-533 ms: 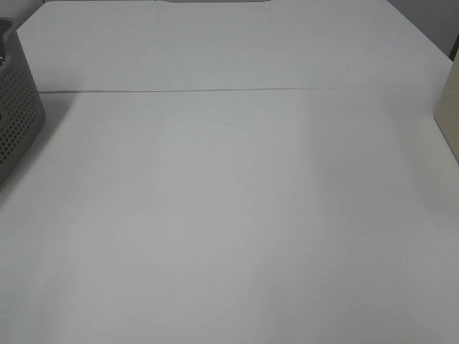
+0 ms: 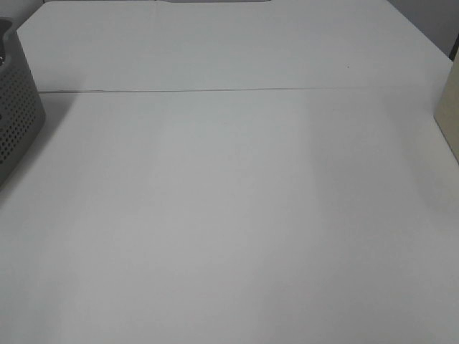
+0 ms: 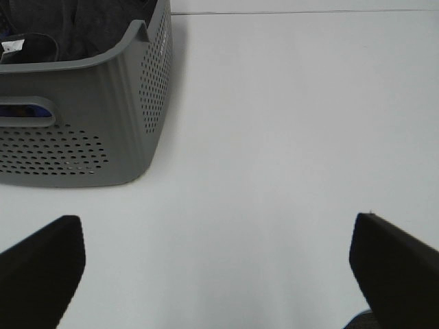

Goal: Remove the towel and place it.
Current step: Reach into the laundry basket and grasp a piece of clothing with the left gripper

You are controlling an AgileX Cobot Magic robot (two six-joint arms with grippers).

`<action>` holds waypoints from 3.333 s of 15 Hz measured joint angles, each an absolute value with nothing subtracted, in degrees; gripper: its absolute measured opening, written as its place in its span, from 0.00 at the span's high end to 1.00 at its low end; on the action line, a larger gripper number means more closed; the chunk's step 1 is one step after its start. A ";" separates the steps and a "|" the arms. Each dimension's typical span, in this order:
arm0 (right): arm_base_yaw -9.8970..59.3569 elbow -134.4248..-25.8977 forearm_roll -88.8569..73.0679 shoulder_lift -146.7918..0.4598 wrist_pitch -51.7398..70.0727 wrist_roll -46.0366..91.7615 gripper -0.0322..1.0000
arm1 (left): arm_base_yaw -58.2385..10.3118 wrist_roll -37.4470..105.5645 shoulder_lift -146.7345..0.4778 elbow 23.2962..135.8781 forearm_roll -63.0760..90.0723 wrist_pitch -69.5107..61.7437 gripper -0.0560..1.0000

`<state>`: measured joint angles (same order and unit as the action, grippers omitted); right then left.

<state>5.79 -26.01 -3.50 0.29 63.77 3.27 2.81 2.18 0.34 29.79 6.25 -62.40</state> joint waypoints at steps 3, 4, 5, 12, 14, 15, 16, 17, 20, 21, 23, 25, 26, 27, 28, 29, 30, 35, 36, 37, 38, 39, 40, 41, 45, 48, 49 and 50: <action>5.79 -26.01 -3.50 0.29 63.77 3.27 0.33 | 2.81 2.18 0.34 29.79 6.25 -62.40 0.01; 5.79 -26.01 -3.50 0.29 63.77 3.27 0.33 | 2.81 2.18 0.34 29.79 6.19 -62.40 0.01; 5.79 -26.01 -3.50 0.29 63.77 3.27 0.33 | 2.81 2.12 0.34 29.79 4.24 -62.40 0.01; 5.79 -26.01 -3.50 0.29 63.77 3.27 0.33 | 2.81 2.52 0.34 29.79 1.55 -62.40 0.01; 5.79 -26.01 -3.50 0.29 63.77 3.27 0.33 | 2.81 2.64 0.34 29.79 1.55 -62.40 0.01; 5.79 -26.01 -3.50 0.29 63.77 3.27 0.33 | 2.81 2.64 0.34 29.79 1.55 -62.40 0.01; 5.79 -26.01 -3.50 0.29 63.77 3.27 0.33 | 2.81 2.64 0.34 29.79 1.55 -62.40 0.01; 5.79 -26.01 -3.50 0.29 63.77 3.27 0.33 | 2.81 2.64 0.34 29.79 1.55 -62.40 0.01; 5.79 -26.01 -3.50 0.29 63.77 3.27 0.33 | 2.81 2.64 0.34 29.79 1.55 -62.40 0.01; 5.79 -26.01 -3.50 0.29 63.77 3.27 0.33 | 2.81 2.64 0.34 29.79 1.55 -62.40 0.01; 5.79 -26.01 -3.50 0.29 63.77 3.27 0.33 | 2.81 2.64 0.34 29.79 1.55 -62.40 0.01; 5.79 -26.01 -3.50 0.29 63.77 3.27 0.33 | 2.81 2.64 0.34 29.79 1.55 -62.40 0.01; 5.79 -26.01 -3.50 0.29 63.77 3.27 0.33 | 2.81 2.64 0.34 29.79 1.55 -62.40 0.01; 5.79 -26.01 -3.50 0.29 63.77 3.27 0.33 | 2.81 2.64 0.34 29.79 1.55 -62.40 0.01; 5.79 -26.01 -3.50 0.29 63.77 3.27 0.33 | 2.81 2.64 0.34 29.79 1.55 -62.40 0.01; 5.79 -26.01 -3.50 0.29 63.77 3.27 0.33 | 2.81 2.64 0.34 29.79 1.55 -62.40 0.01; 5.79 -26.01 -3.50 0.29 63.77 3.27 0.33 | 2.81 2.64 0.34 29.79 1.55 -62.40 0.01; 5.79 -26.01 -3.50 0.29 63.77 3.27 0.33 | 2.81 2.64 0.34 29.79 1.55 -62.40 0.01; 5.79 -26.01 -3.50 0.29 63.77 3.27 0.33 | 2.81 2.64 0.34 29.79 1.55 -62.40 0.01; 5.79 -26.01 -3.50 0.29 63.77 3.27 0.33 | 2.81 2.64 0.34 29.79 1.55 -62.40 0.01; 5.79 -26.01 -3.50 0.29 63.77 3.27 0.33 | 2.81 2.64 0.34 29.79 1.55 -62.40 0.01; 5.79 -26.01 -3.50 0.29 63.77 3.27 0.33 | 2.81 2.64 0.34 29.79 1.55 -62.40 0.01; 5.79 -26.01 -3.50 0.29 63.77 3.27 0.33 | 2.81 2.64 0.34 29.79 1.55 -62.40 0.01; 5.79 -26.01 -3.50 0.29 63.77 3.27 0.33 | 2.81 2.64 0.34 29.79 1.55 -62.40 0.01; 5.79 -26.01 -3.50 0.29 63.77 3.27 0.33 | 2.81 4.53 -2.23 31.46 1.60 -64.46 0.01; 5.79 -26.01 -3.50 0.29 63.77 3.27 0.33 | 2.81 15.36 -16.33 41.02 1.38 -69.67 0.01; 5.79 -26.01 -3.50 0.29 63.77 3.27 0.33 | 2.81 19.60 -22.23 44.75 0.80 -69.90 0.01; 5.79 -26.01 -3.50 0.29 63.77 3.27 0.33 | 2.81 23.89 -28.76 49.10 0.00 -70.02 0.01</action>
<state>5.79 -26.01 -3.50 0.29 63.77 3.27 2.81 23.89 -28.76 49.10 0.00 -70.02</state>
